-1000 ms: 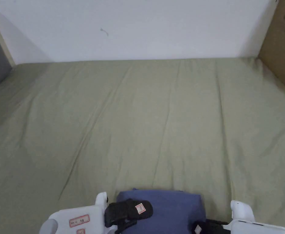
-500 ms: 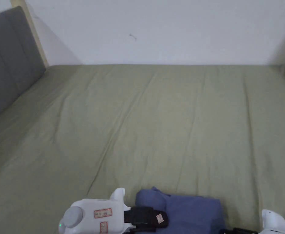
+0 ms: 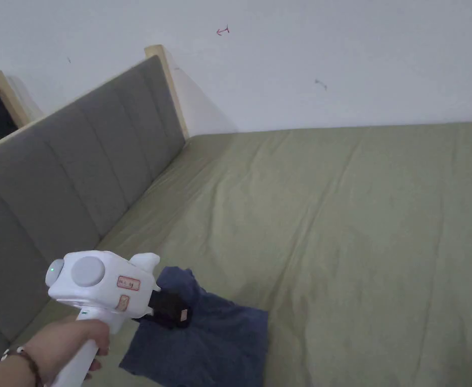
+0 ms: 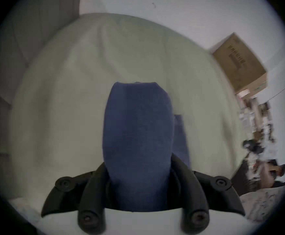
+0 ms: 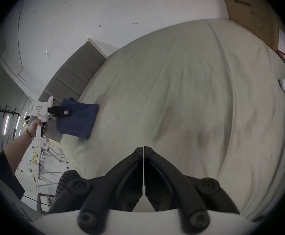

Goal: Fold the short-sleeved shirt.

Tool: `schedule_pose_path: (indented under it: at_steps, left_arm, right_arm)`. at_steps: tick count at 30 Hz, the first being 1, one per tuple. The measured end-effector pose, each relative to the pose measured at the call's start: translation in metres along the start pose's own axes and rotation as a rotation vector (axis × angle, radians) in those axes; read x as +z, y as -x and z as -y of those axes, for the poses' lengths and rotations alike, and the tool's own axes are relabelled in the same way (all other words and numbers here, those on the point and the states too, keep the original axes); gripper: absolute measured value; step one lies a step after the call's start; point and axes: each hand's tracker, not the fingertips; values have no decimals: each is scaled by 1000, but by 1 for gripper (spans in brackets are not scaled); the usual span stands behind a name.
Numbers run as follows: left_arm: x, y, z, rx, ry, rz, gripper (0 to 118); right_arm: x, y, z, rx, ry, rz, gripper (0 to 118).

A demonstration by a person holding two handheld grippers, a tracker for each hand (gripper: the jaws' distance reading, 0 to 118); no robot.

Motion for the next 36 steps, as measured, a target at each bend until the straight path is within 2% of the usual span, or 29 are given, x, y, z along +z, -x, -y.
schedule_pose_path:
  at_steps: [2, 5, 7, 9, 14, 19, 20, 21, 22, 23, 24, 25, 29, 33, 36]
  left_arm:
    - [2, 11, -5, -53, 26, -165, 45]
    - [3, 24, -4, -78, 67, -358, 84]
    - [6, 31, 0, -91, 64, -450, 96]
    - [8, 47, 0, -81, 41, -469, 113]
    - [25, 30, 16, 3, -82, -394, 112]
    - [4, -50, 33, 16, -109, -170, 112]
    - [-7, -70, 35, 2, -59, -54, 110]
    - [-21, -93, 39, -6, -29, 23, 100]
    - [-32, -120, 42, -20, -16, 58, 82]
    - [-40, -144, 45, -36, -17, 78, 54]
    - [-48, -172, 47, -51, -34, 86, 14]
    - [-50, -205, 50, -62, -37, 103, 4]
    - [-46, -297, 51, -108, -170, 206, 3]
    - [-19, -348, 42, -71, -400, 158, 3]
    - [17, -378, 40, -124, -644, 70, 3]
  right_arm:
    - [-1, -1, -2, 8, 1, 14, 0]
    - [1, 0, -4, 9, 1, 19, 0]
    - [2, -1, -4, 19, 0, 27, 0]
    - [3, -1, -5, 25, -3, 39, 0]
    - [10, -4, -6, 26, -20, 57, 0]
    - [19, -3, -8, 52, -43, 78, 0]
    - [20, -3, -9, 54, -47, 80, 0]
    - [22, -2, -9, 55, -48, 82, 0]
    - [23, -1, -10, 54, -47, 90, 0]
    - [25, 0, -11, 54, -46, 104, 0]
    - [26, 1, -13, 55, -44, 119, 0]
    - [28, 2, -14, 56, -40, 131, 0]
    - [41, -1, -28, 53, -60, 190, 0]
    - [63, -11, -51, 43, -191, 247, 0]
    - [81, -11, -71, 110, -348, 309, 0]
